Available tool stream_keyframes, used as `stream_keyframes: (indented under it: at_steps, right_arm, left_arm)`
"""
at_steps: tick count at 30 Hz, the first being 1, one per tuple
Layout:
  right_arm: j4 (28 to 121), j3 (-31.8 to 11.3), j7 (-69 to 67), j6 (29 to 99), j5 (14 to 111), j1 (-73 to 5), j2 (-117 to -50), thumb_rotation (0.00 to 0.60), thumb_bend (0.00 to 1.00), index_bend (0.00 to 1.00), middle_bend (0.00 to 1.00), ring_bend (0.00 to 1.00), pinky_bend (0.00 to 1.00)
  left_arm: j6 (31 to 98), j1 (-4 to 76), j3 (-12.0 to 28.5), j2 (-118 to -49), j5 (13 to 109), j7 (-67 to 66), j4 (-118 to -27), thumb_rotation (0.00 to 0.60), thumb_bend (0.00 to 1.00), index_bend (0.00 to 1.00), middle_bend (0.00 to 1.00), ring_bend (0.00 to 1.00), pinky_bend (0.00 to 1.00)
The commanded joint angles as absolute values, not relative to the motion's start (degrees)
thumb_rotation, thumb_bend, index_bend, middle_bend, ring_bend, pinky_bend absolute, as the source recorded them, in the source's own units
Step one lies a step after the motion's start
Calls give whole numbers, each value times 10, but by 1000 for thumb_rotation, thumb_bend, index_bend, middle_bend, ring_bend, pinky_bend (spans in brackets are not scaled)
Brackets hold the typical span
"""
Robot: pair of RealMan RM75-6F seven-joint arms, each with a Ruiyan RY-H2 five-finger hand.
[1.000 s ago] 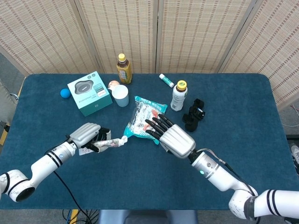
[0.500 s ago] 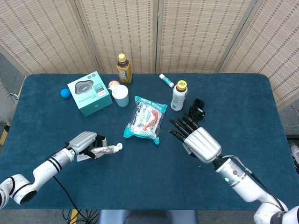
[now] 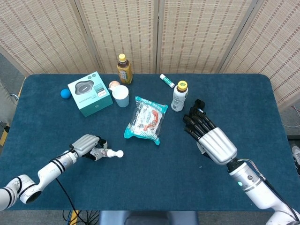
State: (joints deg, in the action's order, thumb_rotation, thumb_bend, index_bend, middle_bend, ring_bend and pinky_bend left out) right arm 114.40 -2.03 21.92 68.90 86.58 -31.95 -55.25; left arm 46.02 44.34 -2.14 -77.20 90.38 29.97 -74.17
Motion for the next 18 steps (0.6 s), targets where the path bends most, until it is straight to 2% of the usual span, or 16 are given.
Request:
stream_keyframes:
  at_steps: [1,6,12,15,18]
  right_arm:
    - [1142,-23,214,693,868,-313,-548,600,640,210,17,0,0]
    - [1136,-28,203,702,872,-303,-544,600,640,210,17,0,0]
    - [1130,-32,193,721,868,-281,-529,600,640,210,17,0,0]
    - [1126,-30,191,730,852,-265,-519,600,639,210,17,0,0]
    - [1119,-27,183,738,826,-244,-511,600,629,208,17,0,0]
  left_arm:
    - [456,441,-22,-770,889,256,-744,600,444,291,355,262,381]
    - [453,439,-9,-744,860,223,-776,600,444,110,262,190,366]
    - [486,417,13,-683,820,201,-835,600,444,88,261,180,354]
    - [531,389,24,-662,794,177,-860,600,444,88,260,180,351]
    - [603,344,31,-648,766,125,-883,600,421,88,258,180,333]
